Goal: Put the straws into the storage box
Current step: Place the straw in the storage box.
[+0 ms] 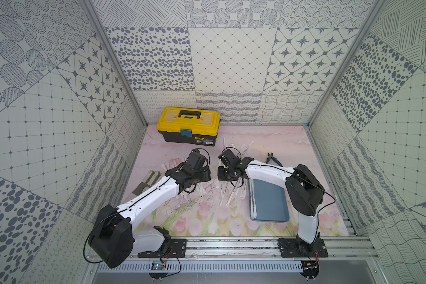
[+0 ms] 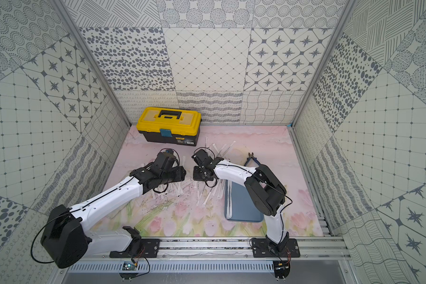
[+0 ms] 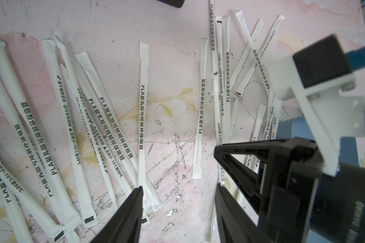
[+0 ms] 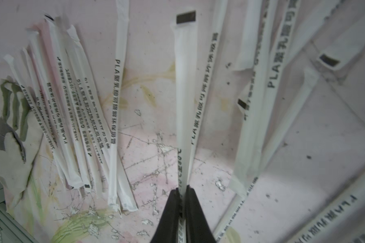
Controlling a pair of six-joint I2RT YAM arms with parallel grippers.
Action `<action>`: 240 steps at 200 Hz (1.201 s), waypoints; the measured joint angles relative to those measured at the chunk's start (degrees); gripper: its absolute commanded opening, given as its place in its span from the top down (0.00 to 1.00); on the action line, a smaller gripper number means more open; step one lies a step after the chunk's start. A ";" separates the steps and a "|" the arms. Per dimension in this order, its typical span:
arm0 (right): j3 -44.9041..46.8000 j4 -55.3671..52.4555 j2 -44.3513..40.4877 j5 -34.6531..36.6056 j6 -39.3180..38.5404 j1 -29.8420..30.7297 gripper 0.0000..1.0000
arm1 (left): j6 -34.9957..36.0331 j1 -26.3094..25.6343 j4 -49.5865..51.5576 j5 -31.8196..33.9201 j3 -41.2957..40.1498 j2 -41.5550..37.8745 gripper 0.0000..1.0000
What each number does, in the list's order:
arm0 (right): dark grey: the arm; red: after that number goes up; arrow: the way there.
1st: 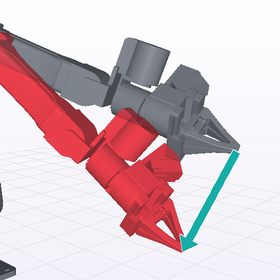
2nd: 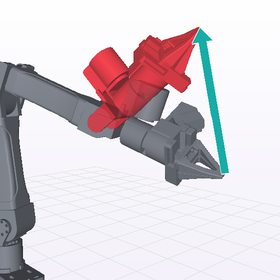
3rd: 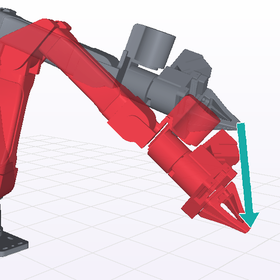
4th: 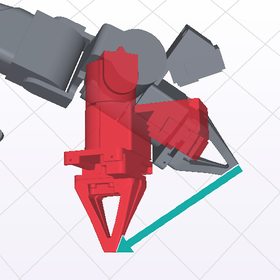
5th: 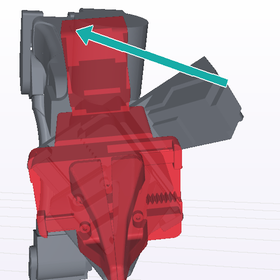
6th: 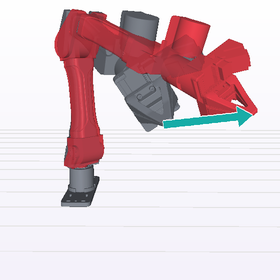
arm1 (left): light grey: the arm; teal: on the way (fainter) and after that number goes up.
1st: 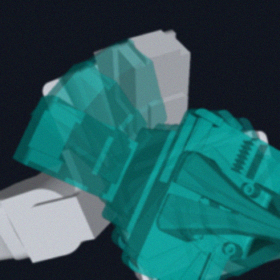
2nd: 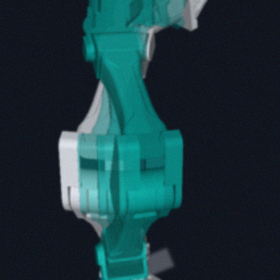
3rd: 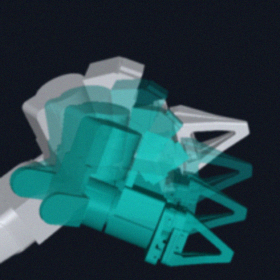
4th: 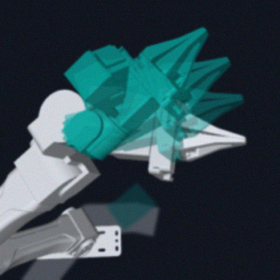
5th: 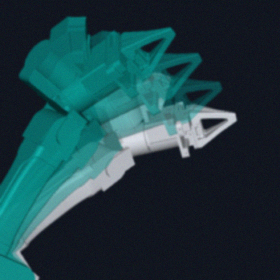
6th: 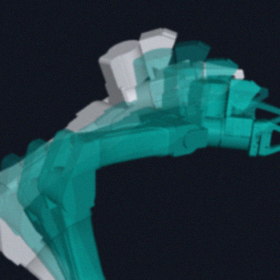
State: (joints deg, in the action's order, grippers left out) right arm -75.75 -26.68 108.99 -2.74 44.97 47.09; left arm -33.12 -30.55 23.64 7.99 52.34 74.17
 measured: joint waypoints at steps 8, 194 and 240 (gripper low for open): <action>2.10 -0.83 -2.62 -0.26 0.11 -0.26 0.90 | 0.00 0.00 -0.02 -0.15 0.00 0.00 0.44; 32.04 -4.46 -24.35 5.11 -6.93 -11.69 0.89 | -4.37 -17.46 -6.60 -9.33 9.07 18.88 0.47; 31.58 -1.57 -22.25 4.22 -7.08 -11.69 0.84 | -4.37 -17.53 -6.71 -9.73 9.07 19.19 0.47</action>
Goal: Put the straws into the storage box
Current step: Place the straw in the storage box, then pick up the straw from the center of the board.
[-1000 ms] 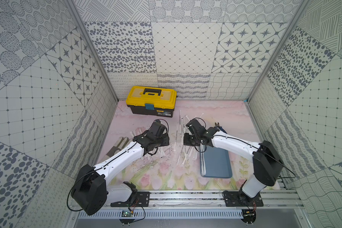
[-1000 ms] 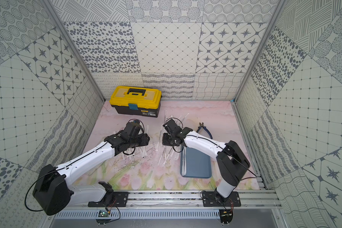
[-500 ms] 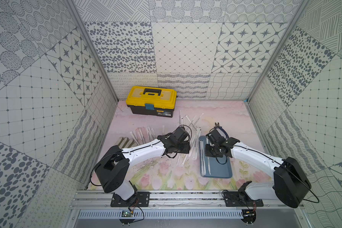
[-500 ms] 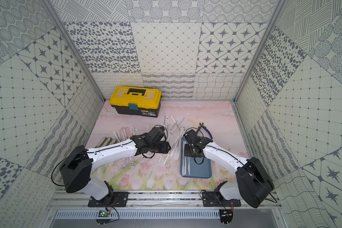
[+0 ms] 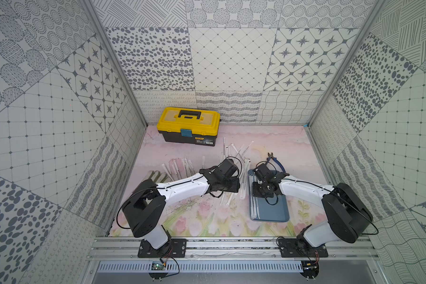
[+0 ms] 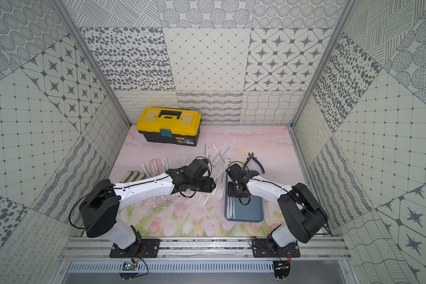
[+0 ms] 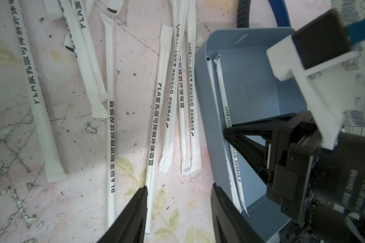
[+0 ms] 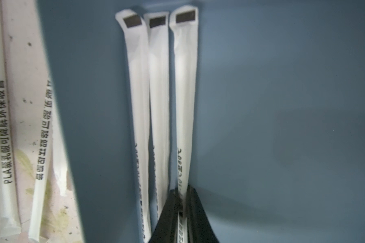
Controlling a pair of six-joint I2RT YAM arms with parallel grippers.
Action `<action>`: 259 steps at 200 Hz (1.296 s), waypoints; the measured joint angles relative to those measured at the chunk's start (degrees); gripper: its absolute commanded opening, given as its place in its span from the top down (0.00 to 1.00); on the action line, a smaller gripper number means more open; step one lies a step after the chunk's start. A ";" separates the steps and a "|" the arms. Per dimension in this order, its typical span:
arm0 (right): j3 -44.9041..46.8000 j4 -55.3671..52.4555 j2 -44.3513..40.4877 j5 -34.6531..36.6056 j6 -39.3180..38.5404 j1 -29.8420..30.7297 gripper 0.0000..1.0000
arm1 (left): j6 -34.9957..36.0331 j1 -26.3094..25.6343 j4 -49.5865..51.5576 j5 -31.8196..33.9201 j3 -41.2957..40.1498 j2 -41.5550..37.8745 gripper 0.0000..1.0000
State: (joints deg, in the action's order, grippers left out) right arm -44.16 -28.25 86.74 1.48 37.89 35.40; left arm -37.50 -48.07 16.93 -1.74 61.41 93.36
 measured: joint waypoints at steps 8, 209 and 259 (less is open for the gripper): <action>-0.07 0.28 0.07 0.02 -0.02 0.00 0.83 | 0.00 0.00 0.00 0.00 0.00 0.00 0.47; -29.09 -8.31 23.08 11.28 17.25 12.46 0.68 | 2.49 9.64 5.60 5.31 -12.57 -15.15 0.47; -30.03 -8.00 24.98 11.34 17.14 12.09 0.78 | 2.14 9.77 5.31 5.09 -12.72 -15.02 0.47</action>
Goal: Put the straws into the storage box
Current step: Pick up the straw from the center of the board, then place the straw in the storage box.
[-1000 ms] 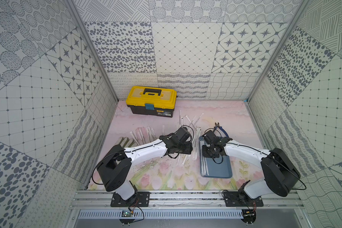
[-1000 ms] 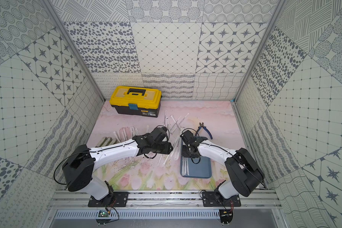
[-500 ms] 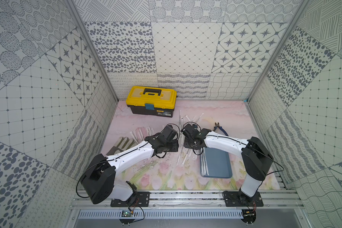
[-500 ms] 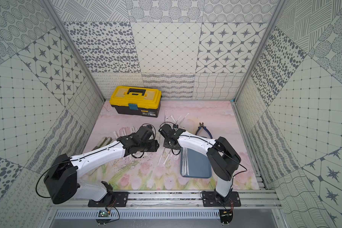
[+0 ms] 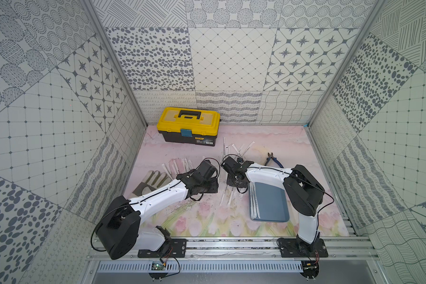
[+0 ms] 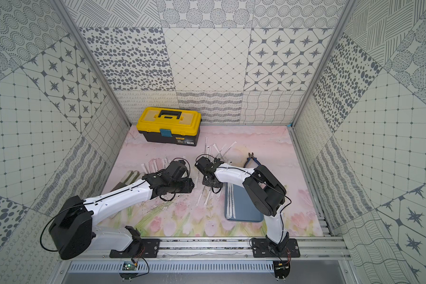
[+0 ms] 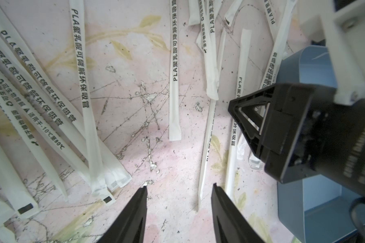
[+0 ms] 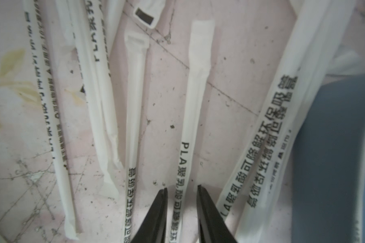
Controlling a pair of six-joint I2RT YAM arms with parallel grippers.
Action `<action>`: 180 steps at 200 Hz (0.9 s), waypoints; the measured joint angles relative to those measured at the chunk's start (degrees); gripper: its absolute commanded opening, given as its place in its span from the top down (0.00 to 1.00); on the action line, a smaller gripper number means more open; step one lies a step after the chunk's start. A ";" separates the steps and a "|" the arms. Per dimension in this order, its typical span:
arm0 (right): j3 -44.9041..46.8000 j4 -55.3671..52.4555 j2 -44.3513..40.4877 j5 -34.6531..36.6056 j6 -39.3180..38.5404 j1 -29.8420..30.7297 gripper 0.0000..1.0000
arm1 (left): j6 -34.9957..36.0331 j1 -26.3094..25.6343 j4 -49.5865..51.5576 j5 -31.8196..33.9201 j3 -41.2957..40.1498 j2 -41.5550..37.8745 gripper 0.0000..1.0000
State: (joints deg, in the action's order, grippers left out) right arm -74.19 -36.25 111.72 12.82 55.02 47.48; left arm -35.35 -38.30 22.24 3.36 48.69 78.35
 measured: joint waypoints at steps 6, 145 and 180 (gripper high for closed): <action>-0.07 -0.07 0.02 0.09 -0.09 0.00 0.80 | 0.00 0.02 -0.07 0.00 0.00 0.00 0.47; 27.10 7.69 -41.35 -16.04 -15.30 -16.59 0.93 | -0.44 -4.42 -2.12 -1.01 6.43 1.16 0.48; 33.51 4.96 -40.94 -20.17 -22.71 -21.20 0.93 | -2.03 -10.08 -5.33 -4.09 10.21 10.10 0.48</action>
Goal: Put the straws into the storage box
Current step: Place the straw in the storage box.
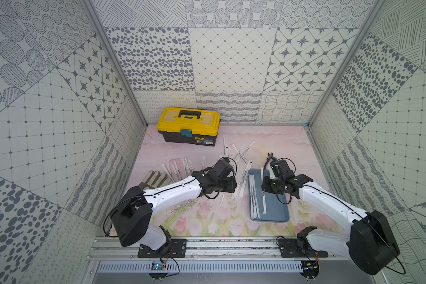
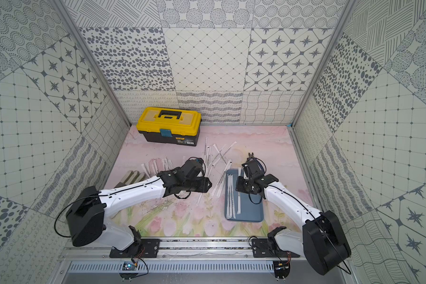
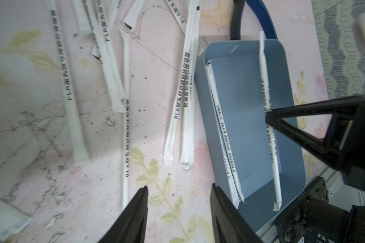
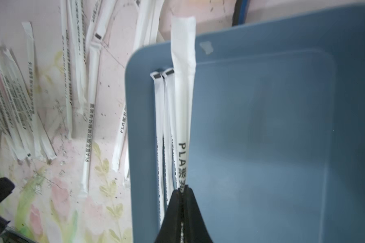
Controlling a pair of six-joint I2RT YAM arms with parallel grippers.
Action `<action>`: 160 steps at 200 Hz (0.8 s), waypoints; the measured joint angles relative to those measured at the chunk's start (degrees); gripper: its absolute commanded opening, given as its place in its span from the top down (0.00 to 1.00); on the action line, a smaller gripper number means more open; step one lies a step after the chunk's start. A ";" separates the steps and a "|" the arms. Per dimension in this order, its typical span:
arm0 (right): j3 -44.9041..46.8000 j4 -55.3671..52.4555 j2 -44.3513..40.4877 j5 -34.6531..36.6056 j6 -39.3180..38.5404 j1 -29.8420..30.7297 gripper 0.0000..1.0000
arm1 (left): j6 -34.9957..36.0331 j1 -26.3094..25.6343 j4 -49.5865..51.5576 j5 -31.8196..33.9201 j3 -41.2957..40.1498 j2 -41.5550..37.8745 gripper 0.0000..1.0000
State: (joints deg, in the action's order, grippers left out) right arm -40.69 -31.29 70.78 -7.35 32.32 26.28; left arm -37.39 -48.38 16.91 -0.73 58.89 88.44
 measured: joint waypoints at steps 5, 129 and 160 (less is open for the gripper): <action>0.04 0.04 0.72 -0.24 -0.83 0.02 0.93 | -0.13 -0.42 -0.24 -0.46 0.50 1.05 0.48; 1.73 10.84 13.25 -3.10 -1.68 0.11 0.85 | -0.50 -2.12 -1.27 -3.69 3.10 7.45 0.49; 1.44 9.97 12.22 -2.49 -0.61 0.90 0.70 | -0.31 -2.05 -0.96 -3.45 3.10 6.88 0.49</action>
State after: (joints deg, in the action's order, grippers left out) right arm -39.24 -21.32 83.00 -9.85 31.70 27.18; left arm -37.69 -50.43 15.94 -4.19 62.00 95.33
